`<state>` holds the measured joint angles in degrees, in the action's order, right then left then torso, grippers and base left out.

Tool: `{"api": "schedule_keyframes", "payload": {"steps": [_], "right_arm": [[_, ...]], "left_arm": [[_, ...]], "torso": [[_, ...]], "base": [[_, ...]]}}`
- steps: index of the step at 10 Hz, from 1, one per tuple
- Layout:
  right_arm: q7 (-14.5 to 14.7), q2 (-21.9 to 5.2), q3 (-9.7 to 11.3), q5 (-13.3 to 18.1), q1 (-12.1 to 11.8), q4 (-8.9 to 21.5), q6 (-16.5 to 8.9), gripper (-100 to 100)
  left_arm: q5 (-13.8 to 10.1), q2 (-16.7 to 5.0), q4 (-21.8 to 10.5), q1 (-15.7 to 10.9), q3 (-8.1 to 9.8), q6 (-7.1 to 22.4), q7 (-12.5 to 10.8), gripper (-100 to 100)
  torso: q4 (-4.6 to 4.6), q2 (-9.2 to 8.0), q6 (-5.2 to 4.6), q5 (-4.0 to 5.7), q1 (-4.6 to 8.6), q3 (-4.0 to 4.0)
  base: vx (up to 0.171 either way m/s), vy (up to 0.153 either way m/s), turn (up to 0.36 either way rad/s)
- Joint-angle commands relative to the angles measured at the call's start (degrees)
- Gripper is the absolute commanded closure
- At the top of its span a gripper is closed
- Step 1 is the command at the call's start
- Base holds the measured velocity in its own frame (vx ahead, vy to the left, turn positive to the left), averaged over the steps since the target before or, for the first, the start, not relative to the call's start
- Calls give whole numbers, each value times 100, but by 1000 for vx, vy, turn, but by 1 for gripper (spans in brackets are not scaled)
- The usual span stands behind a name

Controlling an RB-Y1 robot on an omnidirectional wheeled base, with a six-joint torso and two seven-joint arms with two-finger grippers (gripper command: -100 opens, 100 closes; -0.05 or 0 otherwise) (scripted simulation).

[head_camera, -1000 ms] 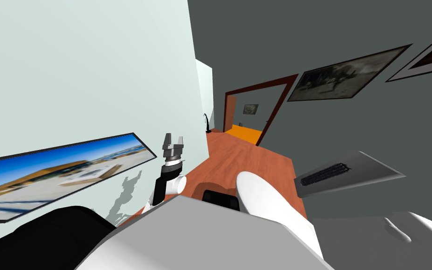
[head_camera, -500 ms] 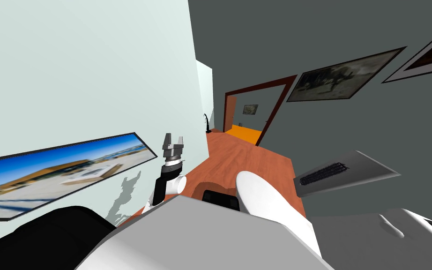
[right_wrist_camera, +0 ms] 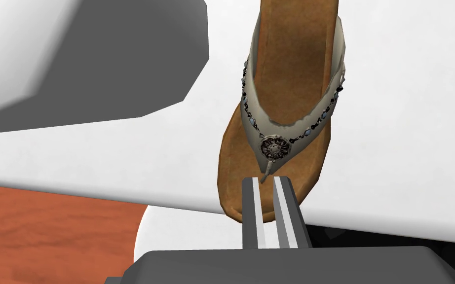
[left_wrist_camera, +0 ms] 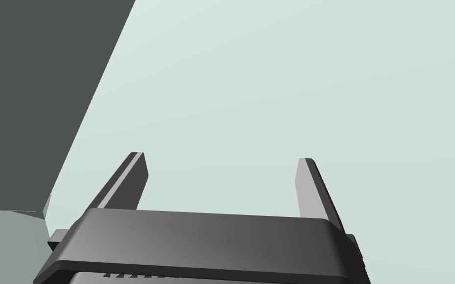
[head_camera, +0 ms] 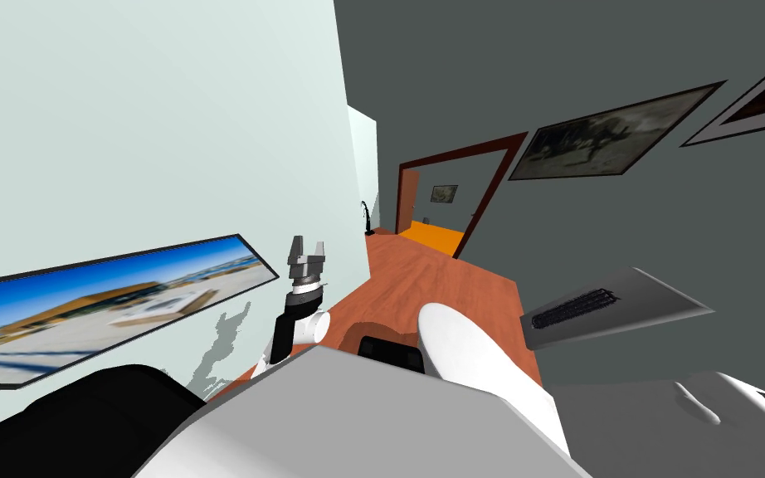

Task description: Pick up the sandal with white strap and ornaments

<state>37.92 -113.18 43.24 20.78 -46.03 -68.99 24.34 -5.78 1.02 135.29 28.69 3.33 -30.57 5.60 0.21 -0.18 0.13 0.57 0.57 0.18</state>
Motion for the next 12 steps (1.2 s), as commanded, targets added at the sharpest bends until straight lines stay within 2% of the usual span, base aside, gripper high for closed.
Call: {"api": "schedule_keyframes", "payload": {"steps": [1, 2, 3, 4, 5, 6, 7, 8, 9, 10, 11, 12], "right_arm": [[181, 286, -286, 89, -240, 286, 183, 100], [181, 291, -329, 89, -240, 286, 183, 100], [387, 523, -548, 151, -484, 550, 358, 100], [387, 573, -689, 151, -497, 578, 358, 100], [592, 766, -864, 213, -755, 789, 534, 100], [592, 855, -1049, 213, -755, 870, 534, 100], [798, 1101, -1229, 275, -984, 1147, 710, 100], [798, 1136, -1390, 275, -1012, 1162, 710, 100], [1004, 1371, -1561, 336, -1237, 1407, 886, 100], [1004, 1418, -1738, 336, -1269, 1453, 886, 100], [1209, 1649, -1912, 398, -1518, 1674, 1062, 100], [1209, 1700, -2097, 398, -1527, 1729, 1062, 100]], "left_arm": [[0, 0, 0, 0, 0, 0, 0, 0], [0, 0, 0, 0, 0, 0, 0, 0], [0, 0, 0, 0, 0, 0, 0, 0], [0, 0, 0, 0, 0, 0, 0, 0], [0, 0, 0, 0, 0, 0, 0, 0], [0, 0, 0, 0, 0, 0, 0, 0], [0, 0, 0, 1, 0, 0, 0, 0], [0, 0, 0, 1, 0, 0, 0, 0], [0, 0, 0, 1, 0, 0, 0, 0], [0, 0, 0, 0, 0, 0, 0, 0], [0, 0, 0, 1, 0, 0, 0, 0], [0, 0, 0, 1, 0, 0, 0, 0]], "torso": [[0, 0, 0, 0, 0, 0], [0, -8, -15, 12, 10, 4], [1, -14, -18, 20, 17, 7], [0, -15, -29, 32, 28, 8], [1, -22, -31, 43, 32, 12], [1, -17, -32, 55, 36, 10], [0, -11, -28, 62, 45, 6], [0, -9, -26, 71, 49, 6], [1, -9, -22, 74, 51, 6], [1, -10, -27, 81, 52, 6], [2, -13, -25, 81, 54, 8], [2, -13, -28, 81, 49, 8]], "base": [[0, 0, 0], [5, 5, -15], [31, -3, 34], [19, 6, -8], [58, 27, 89], [66, 7, 23], [65, 14, 71], [50, 17, 32], [59, 19, 97], [45, 14, 20], [55, 24, 69], [44, 24, 28]]}}
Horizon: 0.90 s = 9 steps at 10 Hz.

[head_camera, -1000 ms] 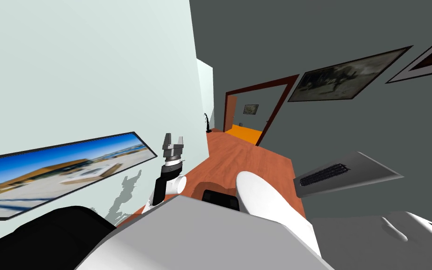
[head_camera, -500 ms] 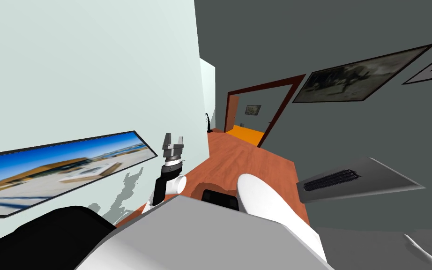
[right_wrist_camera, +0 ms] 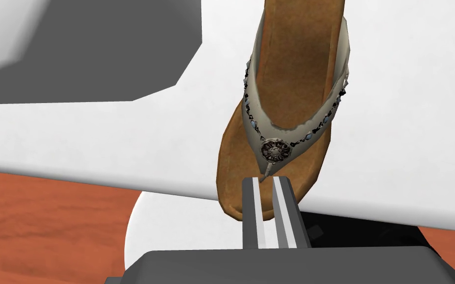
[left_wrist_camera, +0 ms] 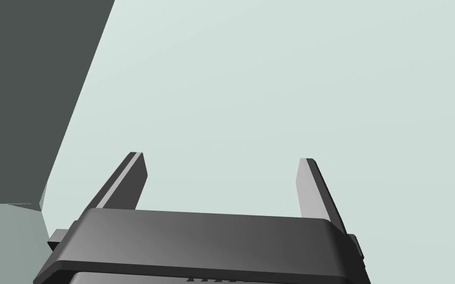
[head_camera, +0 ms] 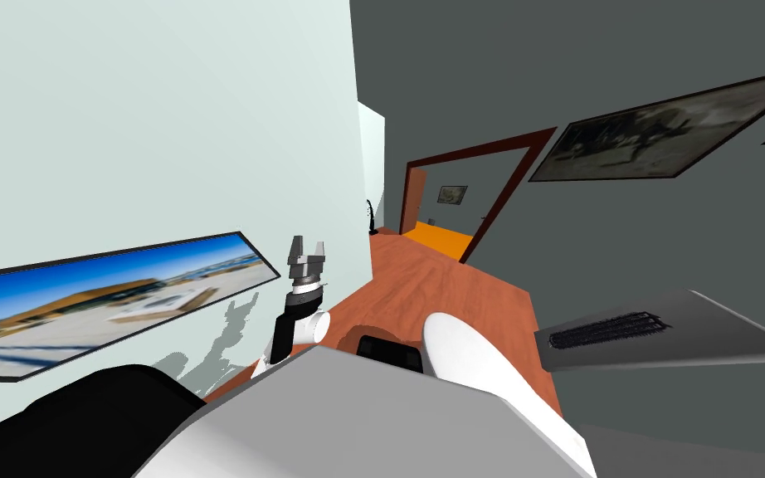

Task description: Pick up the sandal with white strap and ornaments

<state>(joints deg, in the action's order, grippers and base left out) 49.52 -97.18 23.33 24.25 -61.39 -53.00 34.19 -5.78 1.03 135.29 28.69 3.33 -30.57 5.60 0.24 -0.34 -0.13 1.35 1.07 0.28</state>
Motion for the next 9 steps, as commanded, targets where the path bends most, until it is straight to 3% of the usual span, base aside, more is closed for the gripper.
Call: {"api": "schedule_keyframes", "payload": {"steps": [1, 2, 3, 4, 5, 6, 7, 8, 9], "right_arm": [[255, 286, -286, 113, -247, 286, 253, 100], [255, 381, -474, 113, -247, 402, 253, 100], [461, 558, -641, 175, -504, 573, 428, 100], [461, 662, -649, 175, -300, 729, 428, 100], [461, 662, -780, 175, -386, 729, 428, 100], [461, 662, -857, 175, -504, 729, 428, 100], [667, 944, -1076, 236, -708, 1019, 604, 100], [667, 944, -1217, 236, -762, 1021, 604, 100], [872, 1167, -1434, 298, -1019, 1224, 780, 100]], "left_arm": [[0, 0, 0, 0, 0, 0, 0, 0], [0, 0, 0, 0, 0, 0, 0, 0], [0, 0, 0, 0, 0, 0, 0, 0], [0, 0, 0, 0, 0, 0, 0, 0], [0, 0, 0, 0, 0, 0, 0, 0], [0, 0, 0, 0, 0, 0, 0, 0], [0, 0, 0, 0, 0, 0, 0, 0], [0, 0, 0, 0, 0, 0, 0, 0], [0, 0, 0, 0, 0, 0, 0, 0]], "torso": [[0, 0, 0, 0, 0, 0], [0, -1, -2, -1, -1, 0], [0, -1, -1, -1, 2, 1], [-1, 1, -5, 1, 0, 0], [0, -2, -3, -2, -3, 1], [1, -7, 1, -4, -2, 3], [2, -13, 0, -4, 1, 7], [1, -10, -7, -7, -5, 6], [1, -6, -3, -5, -5, 4]], "base": [[45, 19, 85], [44, 13, 30], [62, 26, 77], [48, 22, 24], [16, 11, -15], [0, 0, 0], [36, 15, 97], [42, 13, 18], [61, 17, 75]]}}
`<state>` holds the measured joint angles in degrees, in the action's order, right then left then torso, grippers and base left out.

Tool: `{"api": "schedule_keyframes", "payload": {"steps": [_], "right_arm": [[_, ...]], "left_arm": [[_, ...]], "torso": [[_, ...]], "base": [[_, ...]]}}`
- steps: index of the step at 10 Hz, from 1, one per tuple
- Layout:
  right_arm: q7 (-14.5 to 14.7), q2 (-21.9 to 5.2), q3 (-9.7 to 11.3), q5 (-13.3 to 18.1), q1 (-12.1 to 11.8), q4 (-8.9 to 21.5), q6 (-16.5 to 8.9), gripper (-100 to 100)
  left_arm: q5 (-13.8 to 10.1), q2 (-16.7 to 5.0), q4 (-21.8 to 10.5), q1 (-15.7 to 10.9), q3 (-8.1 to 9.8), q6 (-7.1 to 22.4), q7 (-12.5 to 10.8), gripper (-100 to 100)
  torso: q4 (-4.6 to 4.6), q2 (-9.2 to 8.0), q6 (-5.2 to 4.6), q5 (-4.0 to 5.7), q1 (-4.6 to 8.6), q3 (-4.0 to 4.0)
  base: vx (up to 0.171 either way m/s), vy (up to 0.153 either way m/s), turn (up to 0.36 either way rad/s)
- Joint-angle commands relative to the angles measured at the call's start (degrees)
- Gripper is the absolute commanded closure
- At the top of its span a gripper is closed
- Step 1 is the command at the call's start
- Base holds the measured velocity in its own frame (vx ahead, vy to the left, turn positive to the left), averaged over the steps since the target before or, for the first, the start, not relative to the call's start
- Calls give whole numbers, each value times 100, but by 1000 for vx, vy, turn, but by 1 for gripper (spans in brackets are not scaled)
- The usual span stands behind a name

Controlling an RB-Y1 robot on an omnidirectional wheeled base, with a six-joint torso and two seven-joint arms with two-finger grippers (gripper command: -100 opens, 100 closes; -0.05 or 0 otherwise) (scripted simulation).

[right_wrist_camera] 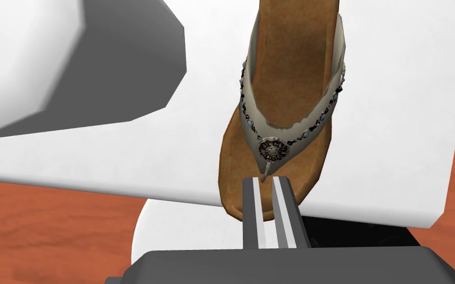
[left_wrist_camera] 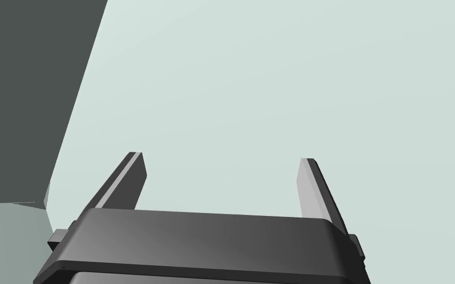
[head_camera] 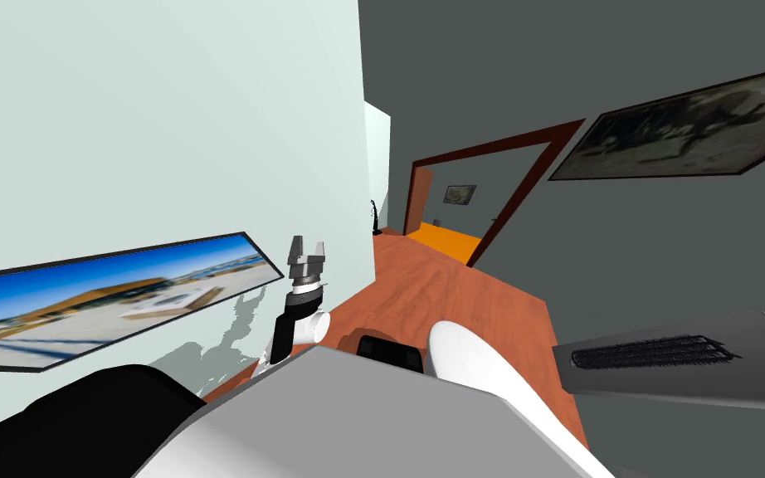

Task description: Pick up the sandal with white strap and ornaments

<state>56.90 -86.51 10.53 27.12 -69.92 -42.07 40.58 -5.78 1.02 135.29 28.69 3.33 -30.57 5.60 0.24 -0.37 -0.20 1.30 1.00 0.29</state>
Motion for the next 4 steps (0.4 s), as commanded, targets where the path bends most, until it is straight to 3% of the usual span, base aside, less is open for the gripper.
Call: {"api": "schedule_keyframes", "payload": {"steps": [1, 3, 4], "right_arm": [[134, 159, -286, 11, -166, 220, 141, 100], [115, 160, -202, 59, -40, 291, 185, 100], [127, 163, -216, 54, -54, 291, 186, 0]], "left_arm": [[0, 0, 0, 0, 0, 0, 0, 0], [0, 0, 0, 0, 0, 0, 0, 0], [0, 0, 0, 0, 0, 0, 0, 0]], "torso": [[0, 0, 0, 0, 0, 0], [1, -5, 6, -2, 1, 2], [2, -9, 8, 0, 4, 5]], "base": [[51, 15, 22], [8, 5, 1], [0, 0, 0]]}}
